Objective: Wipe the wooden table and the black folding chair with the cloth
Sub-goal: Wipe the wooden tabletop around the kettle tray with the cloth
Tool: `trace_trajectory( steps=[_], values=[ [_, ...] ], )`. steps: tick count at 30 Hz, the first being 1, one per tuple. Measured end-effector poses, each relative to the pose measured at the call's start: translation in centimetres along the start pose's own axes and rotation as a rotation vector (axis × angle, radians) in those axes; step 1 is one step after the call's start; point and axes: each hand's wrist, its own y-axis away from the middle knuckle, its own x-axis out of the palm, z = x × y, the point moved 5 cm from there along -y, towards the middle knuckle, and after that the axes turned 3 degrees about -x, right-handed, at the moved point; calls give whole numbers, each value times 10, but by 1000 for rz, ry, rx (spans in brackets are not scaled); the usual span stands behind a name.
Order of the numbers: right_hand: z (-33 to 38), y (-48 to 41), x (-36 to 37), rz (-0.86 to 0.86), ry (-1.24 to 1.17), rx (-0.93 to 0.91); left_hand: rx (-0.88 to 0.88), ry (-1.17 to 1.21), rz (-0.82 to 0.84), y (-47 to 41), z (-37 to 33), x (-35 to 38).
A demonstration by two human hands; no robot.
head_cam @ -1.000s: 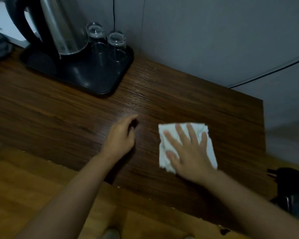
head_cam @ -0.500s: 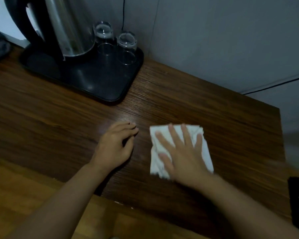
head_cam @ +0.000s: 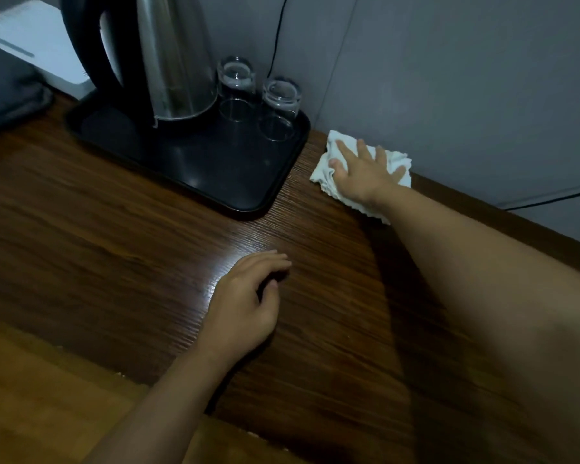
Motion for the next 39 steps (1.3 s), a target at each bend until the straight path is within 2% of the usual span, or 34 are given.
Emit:
trace_trajectory(
  steps=[2,4,7,9,12,15,18,20,27,31,36,39],
  values=[
    [-1,28,4,4,7,-71,-62,105,-37,-1,1,-7],
    [-7,77,15,-3,10,-153,-68,107,-65,-5,0,-18],
    [-17,176,38,-4,1,-233,94,-224,-71,-24,1,-34],
    [-18,243,60,9,13,-275,141,-396,-9,-38,8,-39],
    [-15,319,83,38,53,-290,157,-477,26,-45,15,-37],
    [-1,346,88,31,187,-304,135,-426,-42,-42,20,-38],
    [10,328,83,23,248,-346,0,-260,-159,-45,33,-54],
    [13,293,74,38,209,-357,-39,-142,-169,-48,38,-59],
    [16,55,10,-21,81,-143,-71,67,-118,-54,50,-61],
    [24,-32,-14,-57,-30,-85,-85,125,-130,-55,48,-62],
    [37,-33,-8,-106,-39,-66,-138,185,-148,-53,47,-62],
    [42,15,3,-133,-9,-169,-186,200,-161,-52,45,-62]
  ],
)
